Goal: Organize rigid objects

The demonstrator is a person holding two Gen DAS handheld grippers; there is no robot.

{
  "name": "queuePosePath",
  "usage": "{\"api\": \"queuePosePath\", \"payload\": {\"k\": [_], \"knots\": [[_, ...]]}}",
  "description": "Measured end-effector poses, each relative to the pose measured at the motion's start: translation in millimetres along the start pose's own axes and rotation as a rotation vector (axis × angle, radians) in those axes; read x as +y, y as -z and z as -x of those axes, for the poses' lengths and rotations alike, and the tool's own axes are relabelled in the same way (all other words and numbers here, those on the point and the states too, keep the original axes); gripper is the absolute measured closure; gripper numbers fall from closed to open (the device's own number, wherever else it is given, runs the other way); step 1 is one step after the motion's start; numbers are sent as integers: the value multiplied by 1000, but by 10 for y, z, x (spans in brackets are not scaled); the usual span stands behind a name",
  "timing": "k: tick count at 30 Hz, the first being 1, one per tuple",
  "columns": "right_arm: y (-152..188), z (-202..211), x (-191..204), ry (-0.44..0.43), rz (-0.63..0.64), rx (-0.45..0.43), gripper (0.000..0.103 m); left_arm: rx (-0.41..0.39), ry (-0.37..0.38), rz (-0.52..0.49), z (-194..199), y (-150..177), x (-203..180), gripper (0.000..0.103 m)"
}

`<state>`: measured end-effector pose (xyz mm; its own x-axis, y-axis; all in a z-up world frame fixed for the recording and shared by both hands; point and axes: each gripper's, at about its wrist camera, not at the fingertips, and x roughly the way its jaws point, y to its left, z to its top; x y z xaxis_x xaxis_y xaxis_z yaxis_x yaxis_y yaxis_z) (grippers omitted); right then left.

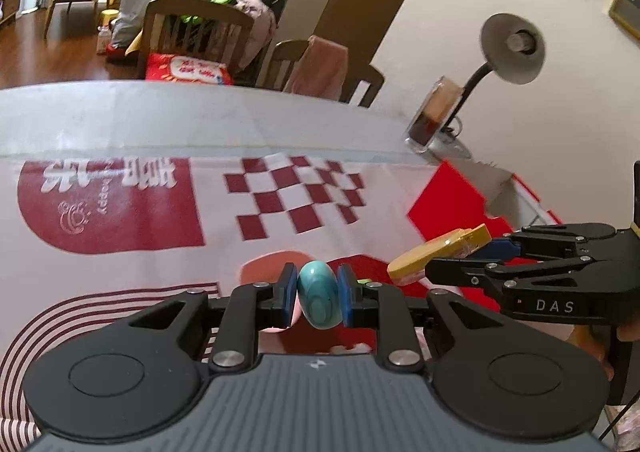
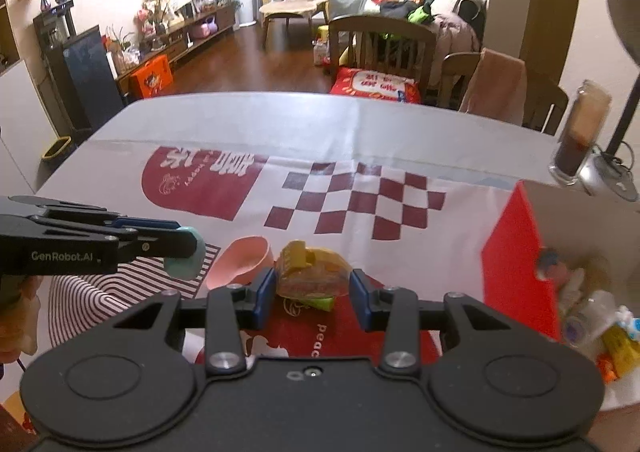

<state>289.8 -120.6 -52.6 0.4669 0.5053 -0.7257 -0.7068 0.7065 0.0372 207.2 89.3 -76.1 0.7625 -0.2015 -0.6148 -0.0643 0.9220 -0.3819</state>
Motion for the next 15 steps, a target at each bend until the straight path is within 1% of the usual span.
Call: {"api": "queuePosePath", "payload": {"k": [6, 13, 14, 15], "knots": [[0, 370, -133, 24, -15, -51, 64, -12, 27, -41, 116, -88, -313, 82], [-1, 740, -438, 65, -57, -111, 66, -28, 39, -89, 144, -160, -701, 82], [-4, 783, -499, 72, -61, -121, 71, -31, 41, -95, 138, -174, -763, 82], [-1, 826, -558, 76, -66, -131, 86, -32, 44, -101, 128, -185, -823, 82]]}}
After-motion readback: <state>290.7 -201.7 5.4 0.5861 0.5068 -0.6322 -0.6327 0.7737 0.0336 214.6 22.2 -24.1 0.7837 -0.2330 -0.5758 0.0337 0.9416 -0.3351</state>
